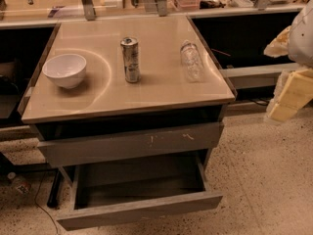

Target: Close middle drawer

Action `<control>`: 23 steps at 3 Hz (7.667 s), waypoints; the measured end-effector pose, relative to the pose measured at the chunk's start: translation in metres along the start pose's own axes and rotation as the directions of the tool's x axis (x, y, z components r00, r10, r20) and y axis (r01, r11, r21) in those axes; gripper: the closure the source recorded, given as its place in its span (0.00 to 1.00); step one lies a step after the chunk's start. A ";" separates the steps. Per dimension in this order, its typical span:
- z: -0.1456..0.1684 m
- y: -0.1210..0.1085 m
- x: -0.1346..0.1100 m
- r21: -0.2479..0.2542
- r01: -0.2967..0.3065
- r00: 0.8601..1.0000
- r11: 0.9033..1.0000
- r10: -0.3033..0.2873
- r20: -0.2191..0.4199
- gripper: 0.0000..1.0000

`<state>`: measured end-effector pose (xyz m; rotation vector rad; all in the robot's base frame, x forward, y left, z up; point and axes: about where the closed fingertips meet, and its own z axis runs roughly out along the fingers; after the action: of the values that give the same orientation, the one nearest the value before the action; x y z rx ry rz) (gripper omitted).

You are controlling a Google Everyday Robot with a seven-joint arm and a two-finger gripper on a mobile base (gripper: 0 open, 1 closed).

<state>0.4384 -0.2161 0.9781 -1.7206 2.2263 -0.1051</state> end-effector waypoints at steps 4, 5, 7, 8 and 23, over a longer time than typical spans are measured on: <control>0.000 0.000 0.000 0.000 0.000 1.000 1.000 0.000 0.000 1.00; 0.000 0.000 0.000 0.000 0.000 1.000 1.000 0.000 0.000 1.00; 0.042 0.011 -0.011 0.035 -0.017 1.000 0.999 0.018 -0.014 1.00; 0.112 0.052 -0.012 -0.068 -0.029 0.999 0.997 0.028 -0.019 1.00; 0.520 0.182 0.040 -0.371 -0.573 0.812 0.731 0.568 -0.137 1.00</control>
Offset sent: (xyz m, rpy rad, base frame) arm 0.0000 0.0000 0.0000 0.0000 0.0000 0.0000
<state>0.4153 -0.1329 0.4324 -1.0883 2.8255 0.5176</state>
